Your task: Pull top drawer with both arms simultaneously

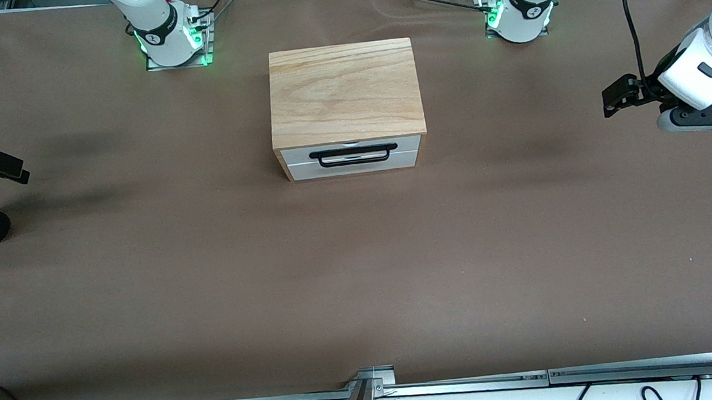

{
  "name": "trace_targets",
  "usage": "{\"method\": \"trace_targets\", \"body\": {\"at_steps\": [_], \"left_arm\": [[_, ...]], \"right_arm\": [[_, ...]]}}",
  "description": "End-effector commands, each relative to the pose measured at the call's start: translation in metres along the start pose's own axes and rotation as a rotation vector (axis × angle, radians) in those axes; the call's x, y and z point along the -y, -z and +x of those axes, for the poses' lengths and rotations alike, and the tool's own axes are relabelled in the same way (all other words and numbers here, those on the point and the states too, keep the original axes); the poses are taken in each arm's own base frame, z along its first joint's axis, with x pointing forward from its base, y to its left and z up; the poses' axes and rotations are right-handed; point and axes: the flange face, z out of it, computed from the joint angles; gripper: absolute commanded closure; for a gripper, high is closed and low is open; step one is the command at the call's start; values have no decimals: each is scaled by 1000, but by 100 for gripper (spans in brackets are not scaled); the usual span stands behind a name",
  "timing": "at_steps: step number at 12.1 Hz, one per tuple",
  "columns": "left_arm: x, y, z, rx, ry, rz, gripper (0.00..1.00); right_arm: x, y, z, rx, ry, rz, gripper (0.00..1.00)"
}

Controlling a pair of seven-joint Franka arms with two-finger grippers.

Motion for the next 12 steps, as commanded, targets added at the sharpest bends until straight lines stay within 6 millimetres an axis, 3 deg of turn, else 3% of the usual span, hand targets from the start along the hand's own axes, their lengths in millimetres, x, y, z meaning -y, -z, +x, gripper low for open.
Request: {"method": "trace_targets", "body": {"at_steps": [1, 12], "left_arm": [[-3, 3, 2, 6, 6, -31, 0], [-2, 1, 4, 12, 29, -32, 0]], "right_arm": [[2, 5, -4, -10, 15, -9, 0], [5, 5, -4, -9, 20, -12, 0]]}}
